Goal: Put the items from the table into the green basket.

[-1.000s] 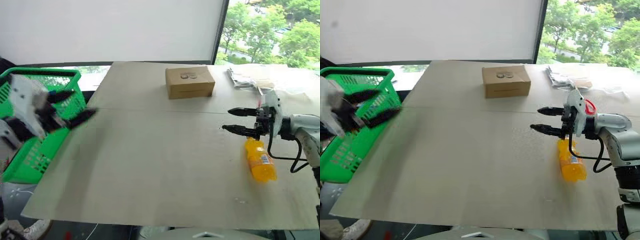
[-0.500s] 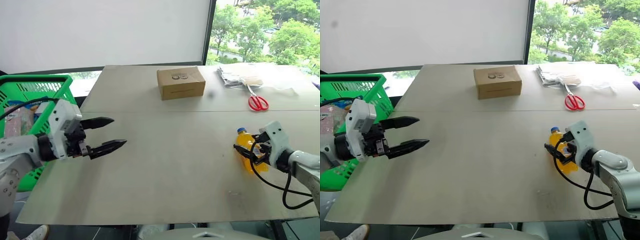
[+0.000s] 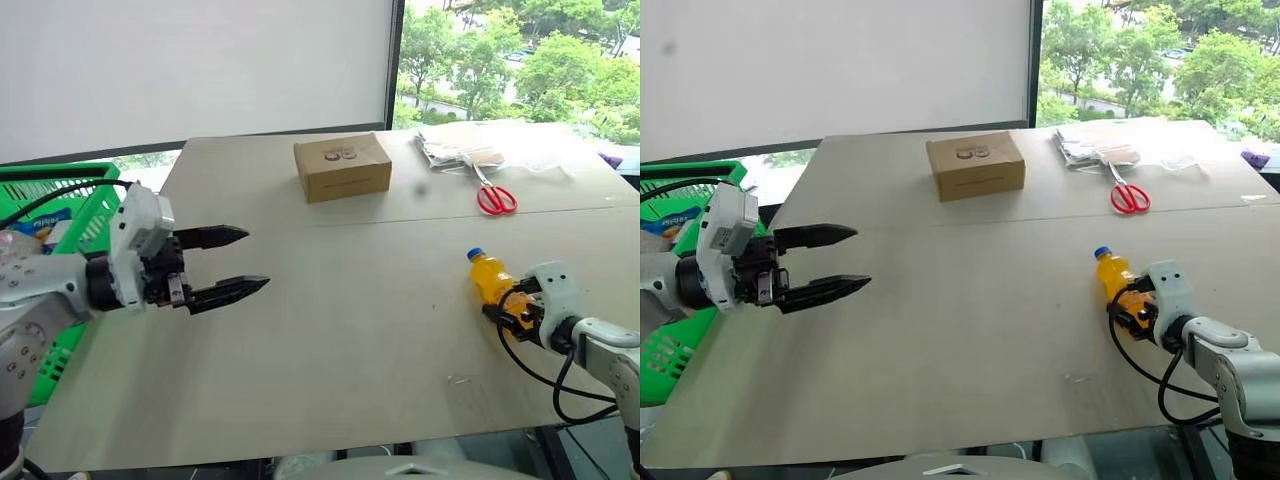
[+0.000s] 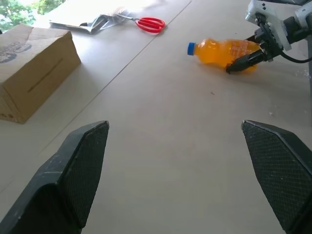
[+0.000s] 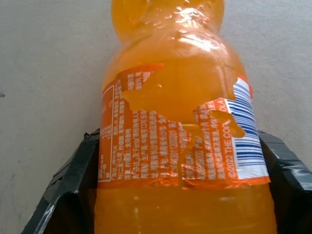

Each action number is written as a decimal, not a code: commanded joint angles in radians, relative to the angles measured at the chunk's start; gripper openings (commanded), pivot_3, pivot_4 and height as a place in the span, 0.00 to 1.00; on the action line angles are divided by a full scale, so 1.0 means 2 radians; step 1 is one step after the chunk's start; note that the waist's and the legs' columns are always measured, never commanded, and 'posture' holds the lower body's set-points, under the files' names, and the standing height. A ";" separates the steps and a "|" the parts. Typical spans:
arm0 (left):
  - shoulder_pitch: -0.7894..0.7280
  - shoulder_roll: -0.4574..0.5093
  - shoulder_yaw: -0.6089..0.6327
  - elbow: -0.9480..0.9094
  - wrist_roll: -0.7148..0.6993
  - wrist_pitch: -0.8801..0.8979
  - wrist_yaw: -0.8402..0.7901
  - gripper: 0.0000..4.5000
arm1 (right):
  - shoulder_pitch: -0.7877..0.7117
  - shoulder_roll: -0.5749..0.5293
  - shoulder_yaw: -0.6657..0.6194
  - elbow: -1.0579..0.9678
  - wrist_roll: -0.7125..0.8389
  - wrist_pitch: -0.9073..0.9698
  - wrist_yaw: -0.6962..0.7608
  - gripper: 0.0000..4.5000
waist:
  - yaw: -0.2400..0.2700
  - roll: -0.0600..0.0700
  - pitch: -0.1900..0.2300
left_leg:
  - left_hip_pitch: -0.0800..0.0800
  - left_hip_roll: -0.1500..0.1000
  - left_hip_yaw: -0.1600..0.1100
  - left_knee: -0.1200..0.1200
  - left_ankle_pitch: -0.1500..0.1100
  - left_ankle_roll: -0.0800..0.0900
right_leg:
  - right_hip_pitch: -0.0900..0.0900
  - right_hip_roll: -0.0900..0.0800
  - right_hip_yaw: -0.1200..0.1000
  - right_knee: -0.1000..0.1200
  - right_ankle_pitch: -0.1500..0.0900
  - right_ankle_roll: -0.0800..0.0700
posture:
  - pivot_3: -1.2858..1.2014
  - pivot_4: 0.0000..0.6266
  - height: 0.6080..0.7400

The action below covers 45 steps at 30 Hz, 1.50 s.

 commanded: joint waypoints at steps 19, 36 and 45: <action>-0.191 -0.240 -0.103 0.059 -0.179 0.061 0.246 1.00 | -0.207 0.173 0.102 -0.015 0.107 -0.248 0.109 0.70 | -0.013 0.002 0.006 | -0.001 0.001 0.000 0.000 0.002 -0.003 | -0.001 0.002 0.001 0.000 0.003 -0.001 | 0.52 0.00 0.88; -0.195 -0.266 -0.124 0.050 -0.266 0.049 0.248 0.82 | -0.220 0.184 0.201 0.012 0.084 -0.334 0.172 0.70 | -0.014 0.000 0.004 | 0.000 0.001 0.000 0.000 0.001 -0.005 | -0.001 0.003 0.001 0.001 0.004 -0.002 | 0.51 0.00 0.88; -0.202 -0.269 -0.131 0.065 -0.227 0.026 0.247 0.53 | -0.231 0.184 0.202 0.017 0.095 -0.311 0.161 1.00 | -0.014 0.000 0.004 | 0.000 0.001 0.000 0.000 0.002 -0.006 | -0.001 0.003 0.001 0.001 0.004 -0.002 | 0.51 0.00 0.88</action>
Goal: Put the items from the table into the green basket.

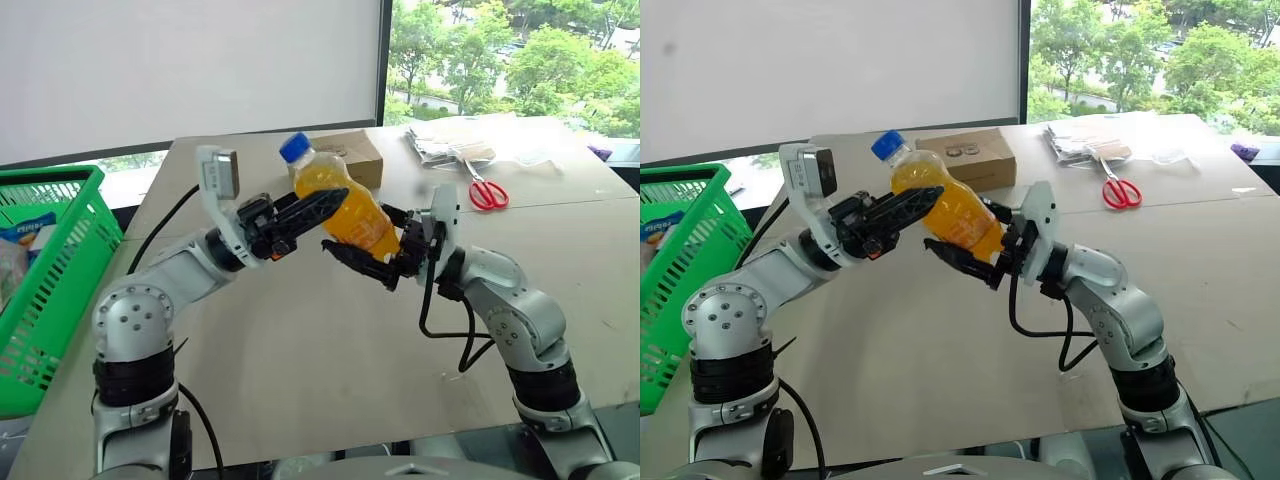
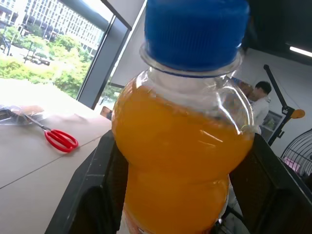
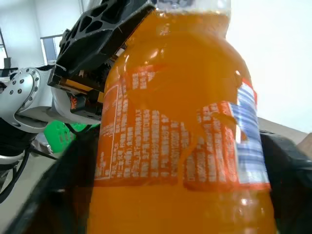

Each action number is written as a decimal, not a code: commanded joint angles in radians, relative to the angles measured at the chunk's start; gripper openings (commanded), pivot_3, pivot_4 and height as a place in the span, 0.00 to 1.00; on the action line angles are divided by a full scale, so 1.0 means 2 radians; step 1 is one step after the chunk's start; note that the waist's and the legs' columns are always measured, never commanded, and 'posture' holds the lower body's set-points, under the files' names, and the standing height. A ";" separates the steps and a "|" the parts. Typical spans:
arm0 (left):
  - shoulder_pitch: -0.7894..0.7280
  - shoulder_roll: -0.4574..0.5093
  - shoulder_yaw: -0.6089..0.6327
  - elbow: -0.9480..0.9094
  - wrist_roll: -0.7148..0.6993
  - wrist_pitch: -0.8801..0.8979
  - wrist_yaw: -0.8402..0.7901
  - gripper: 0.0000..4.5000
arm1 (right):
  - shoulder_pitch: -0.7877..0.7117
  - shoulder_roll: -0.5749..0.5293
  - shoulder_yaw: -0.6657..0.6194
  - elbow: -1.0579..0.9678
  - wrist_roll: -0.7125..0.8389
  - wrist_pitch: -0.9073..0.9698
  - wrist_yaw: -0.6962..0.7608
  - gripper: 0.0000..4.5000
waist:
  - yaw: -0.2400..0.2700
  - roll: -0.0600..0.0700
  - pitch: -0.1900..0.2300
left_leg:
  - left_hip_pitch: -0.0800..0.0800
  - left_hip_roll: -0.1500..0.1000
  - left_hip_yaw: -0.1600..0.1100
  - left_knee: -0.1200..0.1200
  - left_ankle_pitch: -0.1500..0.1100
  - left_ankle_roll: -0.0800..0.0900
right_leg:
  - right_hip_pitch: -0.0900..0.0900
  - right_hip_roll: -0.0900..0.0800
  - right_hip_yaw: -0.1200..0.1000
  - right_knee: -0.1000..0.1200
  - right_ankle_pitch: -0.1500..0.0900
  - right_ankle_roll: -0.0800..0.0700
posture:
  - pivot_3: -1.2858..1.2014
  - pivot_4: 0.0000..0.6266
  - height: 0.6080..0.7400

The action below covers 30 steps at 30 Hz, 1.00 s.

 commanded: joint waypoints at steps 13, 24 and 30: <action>-0.138 0.164 0.073 0.128 0.231 -0.085 0.114 0.53 | -0.038 -0.066 -0.073 -0.006 0.113 0.065 0.038 1.00 | -0.001 0.000 0.000 | 0.000 0.001 0.000 -0.001 0.000 0.000 | -0.001 0.001 0.000 0.000 0.000 0.000 | 0.53 0.00 0.88; -0.071 0.307 0.051 0.278 0.599 -0.249 0.241 0.53 | -0.056 -0.079 -0.066 -0.018 0.183 0.082 0.093 1.00 | 0.007 -0.008 -0.003 | -0.004 0.000 0.000 -0.002 0.000 -0.001 | -0.005 0.000 0.000 -0.001 0.000 0.000 | 0.54 0.00 0.88; -0.017 0.297 0.104 0.287 0.621 -0.233 0.244 0.53 | -0.061 -0.080 -0.058 -0.003 0.164 0.063 0.101 1.00 | 0.018 -0.011 -0.004 | -0.005 0.000 -0.001 -0.002 -0.001 -0.001 | -0.006 -0.002 -0.001 0.000 0.000 0.000 | 0.55 0.00 0.88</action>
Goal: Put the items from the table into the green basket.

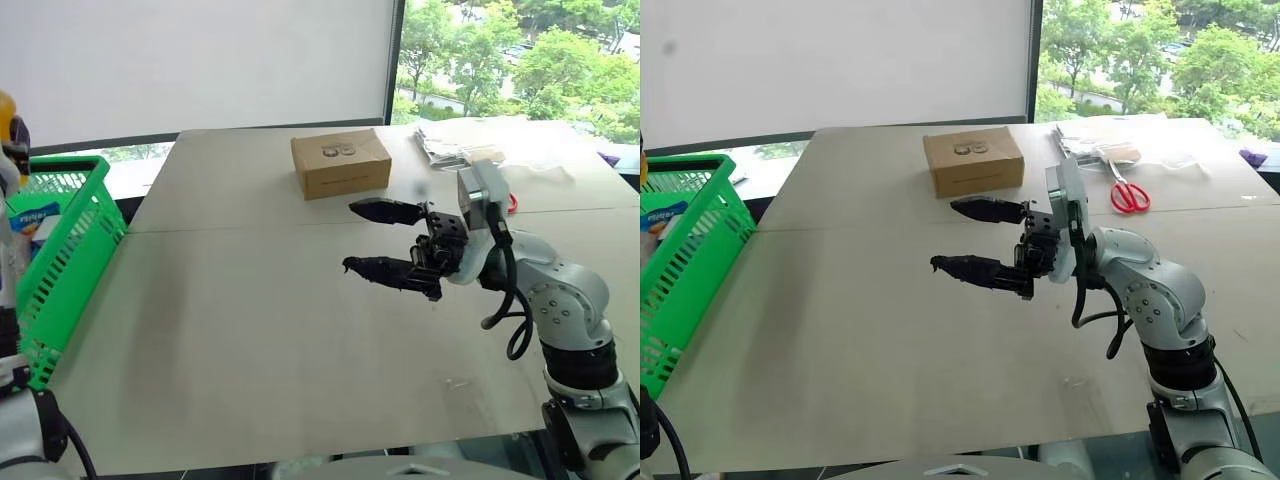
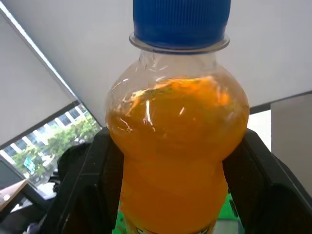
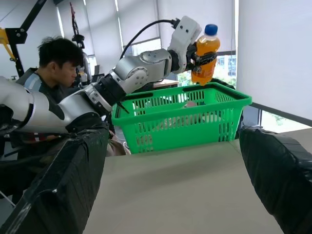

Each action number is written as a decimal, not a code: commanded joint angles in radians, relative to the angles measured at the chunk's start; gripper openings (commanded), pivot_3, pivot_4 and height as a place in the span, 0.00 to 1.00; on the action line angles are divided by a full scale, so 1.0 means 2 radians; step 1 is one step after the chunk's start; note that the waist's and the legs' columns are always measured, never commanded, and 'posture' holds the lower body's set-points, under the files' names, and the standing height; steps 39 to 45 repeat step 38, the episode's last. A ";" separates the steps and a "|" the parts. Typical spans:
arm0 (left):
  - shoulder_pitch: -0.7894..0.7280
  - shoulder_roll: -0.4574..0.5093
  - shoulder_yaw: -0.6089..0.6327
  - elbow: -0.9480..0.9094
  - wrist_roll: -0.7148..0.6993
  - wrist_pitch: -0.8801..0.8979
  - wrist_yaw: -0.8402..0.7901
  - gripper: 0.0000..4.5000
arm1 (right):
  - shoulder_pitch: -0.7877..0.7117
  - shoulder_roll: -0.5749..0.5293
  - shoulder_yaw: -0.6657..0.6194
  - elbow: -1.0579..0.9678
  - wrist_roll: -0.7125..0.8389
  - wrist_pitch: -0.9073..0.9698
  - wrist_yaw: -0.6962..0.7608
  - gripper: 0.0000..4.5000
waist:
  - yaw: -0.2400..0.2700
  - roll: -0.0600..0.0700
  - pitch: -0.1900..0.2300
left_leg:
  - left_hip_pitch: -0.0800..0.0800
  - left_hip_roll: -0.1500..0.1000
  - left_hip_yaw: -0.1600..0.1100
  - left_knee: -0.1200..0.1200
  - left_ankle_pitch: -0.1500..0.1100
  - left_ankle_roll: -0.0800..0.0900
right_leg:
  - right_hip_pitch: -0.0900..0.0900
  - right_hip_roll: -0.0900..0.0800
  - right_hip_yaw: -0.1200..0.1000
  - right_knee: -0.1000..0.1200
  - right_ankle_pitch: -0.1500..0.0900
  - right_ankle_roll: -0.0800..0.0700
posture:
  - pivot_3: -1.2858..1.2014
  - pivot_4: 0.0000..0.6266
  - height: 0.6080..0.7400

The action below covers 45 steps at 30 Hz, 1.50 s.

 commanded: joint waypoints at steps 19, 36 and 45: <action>0.030 -0.114 0.048 -0.117 -0.062 -0.026 -0.112 1.00 | 0.029 -0.018 0.001 0.049 -0.089 -0.091 0.032 1.00 | 0.009 -0.003 -0.004 | 0.000 0.000 0.000 0.001 -0.001 -0.001 | 0.000 0.000 0.000 0.001 0.001 -0.001 | 0.56 0.00 0.88; 0.276 -0.225 -0.129 -0.271 -0.070 -0.044 -0.252 1.00 | 0.220 -0.058 -0.070 0.119 -0.260 -0.227 -0.082 1.00 | 0.003 0.007 -0.007 | 0.009 0.007 0.006 0.002 -0.001 0.001 | 0.007 0.005 0.003 0.000 0.000 -0.003 | 0.53 0.00 0.88; 0.275 -0.221 -0.132 -0.273 -0.073 -0.053 -0.272 1.00 | 0.227 -0.067 -0.069 0.122 -0.260 -0.220 -0.079 1.00 | 0.002 0.007 -0.007 | 0.010 0.007 0.007 0.002 -0.001 0.001 | 0.008 0.006 0.003 0.000 0.000 -0.003 | 0.53 0.00 0.88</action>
